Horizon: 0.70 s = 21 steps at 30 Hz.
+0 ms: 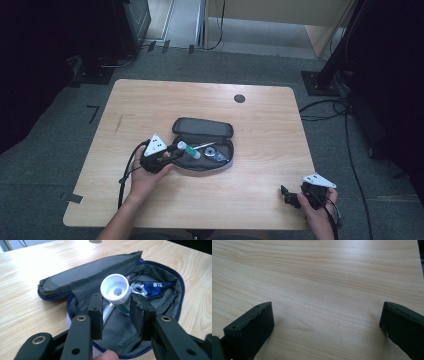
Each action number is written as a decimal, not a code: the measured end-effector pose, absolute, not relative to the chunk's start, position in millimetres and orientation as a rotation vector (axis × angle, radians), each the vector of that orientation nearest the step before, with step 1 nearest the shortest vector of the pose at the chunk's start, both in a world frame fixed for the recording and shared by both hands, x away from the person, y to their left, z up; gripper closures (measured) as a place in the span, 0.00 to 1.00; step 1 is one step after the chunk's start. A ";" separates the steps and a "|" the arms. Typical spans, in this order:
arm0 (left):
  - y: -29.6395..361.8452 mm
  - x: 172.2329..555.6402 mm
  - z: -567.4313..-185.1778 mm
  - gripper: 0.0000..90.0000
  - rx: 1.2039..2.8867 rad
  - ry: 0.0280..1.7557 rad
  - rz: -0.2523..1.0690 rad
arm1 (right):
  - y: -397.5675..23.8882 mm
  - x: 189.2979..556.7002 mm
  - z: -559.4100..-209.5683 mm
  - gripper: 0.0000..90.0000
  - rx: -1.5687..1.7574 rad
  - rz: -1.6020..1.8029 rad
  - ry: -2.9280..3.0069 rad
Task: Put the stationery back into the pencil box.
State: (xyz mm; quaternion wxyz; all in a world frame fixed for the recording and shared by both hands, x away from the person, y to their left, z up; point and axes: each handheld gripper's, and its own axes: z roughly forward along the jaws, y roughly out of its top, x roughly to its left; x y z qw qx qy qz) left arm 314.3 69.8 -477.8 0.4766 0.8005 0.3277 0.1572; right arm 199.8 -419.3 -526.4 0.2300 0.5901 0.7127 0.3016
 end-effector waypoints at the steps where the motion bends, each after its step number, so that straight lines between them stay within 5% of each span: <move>1: 70.9 314.8 -477.4 0.71 1.958 0.800 0.385 | -419.3 199.8 -526.4 0.00 1.623 0.830 1.961; 21: 82.5 321.1 -474.7 0.69 1.939 0.847 0.393 | -419.4 199.8 -526.4 0.00 1.623 0.830 1.961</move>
